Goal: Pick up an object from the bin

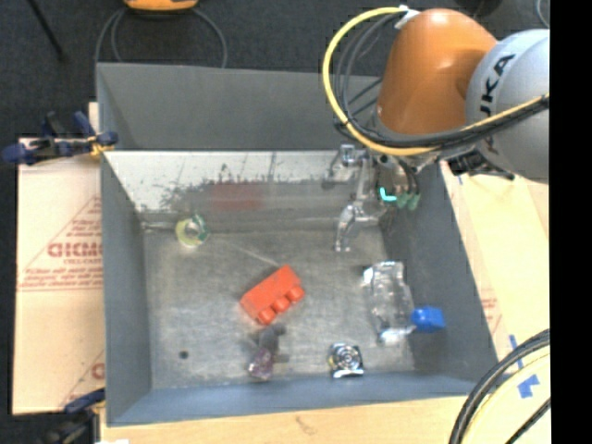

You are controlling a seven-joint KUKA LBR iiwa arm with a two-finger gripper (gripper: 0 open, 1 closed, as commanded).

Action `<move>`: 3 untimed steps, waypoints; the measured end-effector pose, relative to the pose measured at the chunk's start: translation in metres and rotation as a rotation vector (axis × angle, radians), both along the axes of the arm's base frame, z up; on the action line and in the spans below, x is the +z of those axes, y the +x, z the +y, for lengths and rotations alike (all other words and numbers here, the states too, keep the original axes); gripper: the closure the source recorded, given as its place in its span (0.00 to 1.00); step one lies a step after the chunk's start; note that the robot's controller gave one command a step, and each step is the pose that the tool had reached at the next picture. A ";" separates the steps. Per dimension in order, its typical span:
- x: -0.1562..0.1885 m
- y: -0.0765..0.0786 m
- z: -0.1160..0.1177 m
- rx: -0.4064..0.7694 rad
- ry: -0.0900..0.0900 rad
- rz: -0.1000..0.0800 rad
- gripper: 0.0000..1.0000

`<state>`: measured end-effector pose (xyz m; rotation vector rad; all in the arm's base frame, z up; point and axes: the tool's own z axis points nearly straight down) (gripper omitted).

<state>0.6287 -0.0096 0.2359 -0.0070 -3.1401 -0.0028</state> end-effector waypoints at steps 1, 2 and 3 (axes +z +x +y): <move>-0.161 -0.042 0.068 0.415 -0.006 -0.011 0.00; -0.134 -0.043 0.057 0.644 -0.005 -0.009 0.00; -0.135 -0.028 0.061 0.743 -0.004 -0.011 0.00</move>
Offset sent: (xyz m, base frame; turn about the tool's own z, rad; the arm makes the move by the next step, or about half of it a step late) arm -0.0459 0.0709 -0.1659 -0.4193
